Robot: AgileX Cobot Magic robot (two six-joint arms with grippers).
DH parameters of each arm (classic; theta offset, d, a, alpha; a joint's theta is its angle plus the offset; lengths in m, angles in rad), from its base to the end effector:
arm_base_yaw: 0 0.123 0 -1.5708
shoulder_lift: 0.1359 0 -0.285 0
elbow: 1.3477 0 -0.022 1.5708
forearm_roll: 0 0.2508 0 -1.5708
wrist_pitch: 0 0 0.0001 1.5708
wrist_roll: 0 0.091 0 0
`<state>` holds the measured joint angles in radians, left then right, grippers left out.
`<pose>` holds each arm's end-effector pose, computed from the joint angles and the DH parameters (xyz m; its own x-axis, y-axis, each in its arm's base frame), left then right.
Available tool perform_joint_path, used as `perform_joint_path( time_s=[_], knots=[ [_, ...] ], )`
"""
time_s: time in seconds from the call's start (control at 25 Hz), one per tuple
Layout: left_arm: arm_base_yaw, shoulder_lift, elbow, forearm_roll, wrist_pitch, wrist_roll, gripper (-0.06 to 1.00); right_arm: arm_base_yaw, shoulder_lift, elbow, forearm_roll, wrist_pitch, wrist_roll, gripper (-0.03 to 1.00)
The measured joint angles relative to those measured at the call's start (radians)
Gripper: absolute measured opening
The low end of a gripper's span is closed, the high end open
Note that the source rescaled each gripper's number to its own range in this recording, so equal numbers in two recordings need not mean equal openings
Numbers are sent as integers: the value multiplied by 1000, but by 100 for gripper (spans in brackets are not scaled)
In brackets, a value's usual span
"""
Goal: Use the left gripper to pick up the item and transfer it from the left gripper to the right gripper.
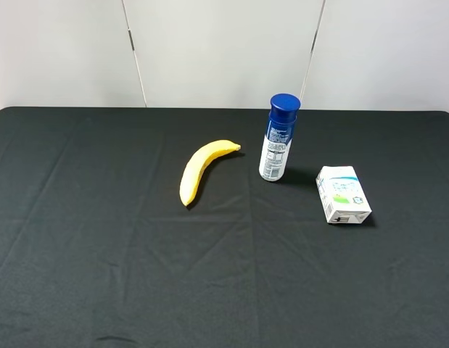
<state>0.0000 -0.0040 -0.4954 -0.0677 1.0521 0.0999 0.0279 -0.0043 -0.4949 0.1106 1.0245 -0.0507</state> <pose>-0.0047 -0.0054 0.2768 -0.4435 0.0661 -0.8938 0.0821 0.9961 0.0330 -0.0039 0.0085 0.2792 -0.4224 -0.0049 -0.9064 -0.1103 0.9928 0.0461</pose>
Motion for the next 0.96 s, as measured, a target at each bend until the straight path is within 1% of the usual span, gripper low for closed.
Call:
perform_joint_path(
  time_s=[0.96],
  knots=[
    [0,0,0,-1,0,0,97,0,0,0,0,0,0,100]
  ],
)
